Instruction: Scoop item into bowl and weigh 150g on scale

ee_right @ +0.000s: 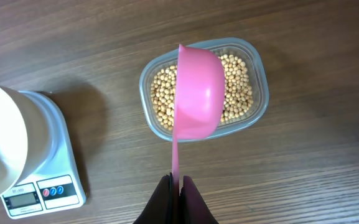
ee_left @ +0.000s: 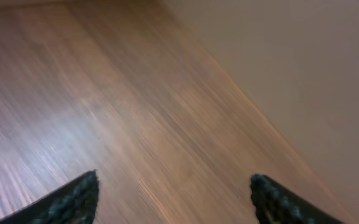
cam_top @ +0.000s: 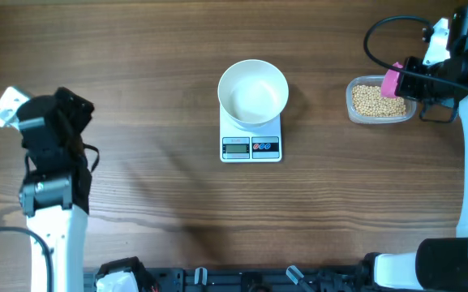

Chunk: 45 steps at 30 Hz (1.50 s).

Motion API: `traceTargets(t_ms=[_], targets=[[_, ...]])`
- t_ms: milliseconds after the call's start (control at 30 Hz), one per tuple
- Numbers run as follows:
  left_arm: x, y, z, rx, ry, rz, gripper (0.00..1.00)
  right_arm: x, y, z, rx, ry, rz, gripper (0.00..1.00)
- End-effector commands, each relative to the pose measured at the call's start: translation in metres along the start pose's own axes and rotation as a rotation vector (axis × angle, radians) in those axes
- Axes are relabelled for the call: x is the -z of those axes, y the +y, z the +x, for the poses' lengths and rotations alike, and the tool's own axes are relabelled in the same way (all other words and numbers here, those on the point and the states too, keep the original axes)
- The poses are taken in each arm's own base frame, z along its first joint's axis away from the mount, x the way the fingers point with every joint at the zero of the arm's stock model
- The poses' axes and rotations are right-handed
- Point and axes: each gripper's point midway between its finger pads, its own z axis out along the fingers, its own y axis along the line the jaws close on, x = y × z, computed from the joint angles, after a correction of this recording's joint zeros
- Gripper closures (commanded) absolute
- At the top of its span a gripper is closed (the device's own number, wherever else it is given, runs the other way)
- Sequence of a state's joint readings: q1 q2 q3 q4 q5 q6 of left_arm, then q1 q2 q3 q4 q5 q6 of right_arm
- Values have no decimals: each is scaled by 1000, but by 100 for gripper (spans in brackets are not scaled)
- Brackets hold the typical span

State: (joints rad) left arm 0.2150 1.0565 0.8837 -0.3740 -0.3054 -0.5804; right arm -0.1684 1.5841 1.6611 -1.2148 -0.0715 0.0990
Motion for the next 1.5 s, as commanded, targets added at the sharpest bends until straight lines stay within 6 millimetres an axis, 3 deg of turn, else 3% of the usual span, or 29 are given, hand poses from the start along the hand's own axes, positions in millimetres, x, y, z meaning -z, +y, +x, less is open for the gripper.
traceTargets(t_ms=[0, 133, 300, 700, 900, 1133, 1200, 1467], targets=[[-23, 22, 8, 12, 46, -83, 0, 4, 1, -3, 24, -13, -11, 96], [-45, 40, 18, 14, 87, -150, 0, 4, 1, -3, 22, -13, -11, 96], [-60, 38, 18, 21, 75, -148, 0, 4, 1, -3, 16, -14, -11, 96], [-60, 35, 22, 21, 95, -128, 0, 5, 2, -11, 23, -45, -14, 96], [-60, 16, 37, -39, 182, -14, 0, 5, 3, -16, 46, -68, -15, 96], [-42, -41, 79, -204, 325, 234, 0, 6, 4, -24, 49, -101, -17, 96], [-21, -69, 116, -276, 419, 321, 0, 6, 4, -29, 50, -119, -19, 96], [46, -95, 213, -514, 676, 423, 0, 9, 6, -45, 55, -184, -24, 96]])
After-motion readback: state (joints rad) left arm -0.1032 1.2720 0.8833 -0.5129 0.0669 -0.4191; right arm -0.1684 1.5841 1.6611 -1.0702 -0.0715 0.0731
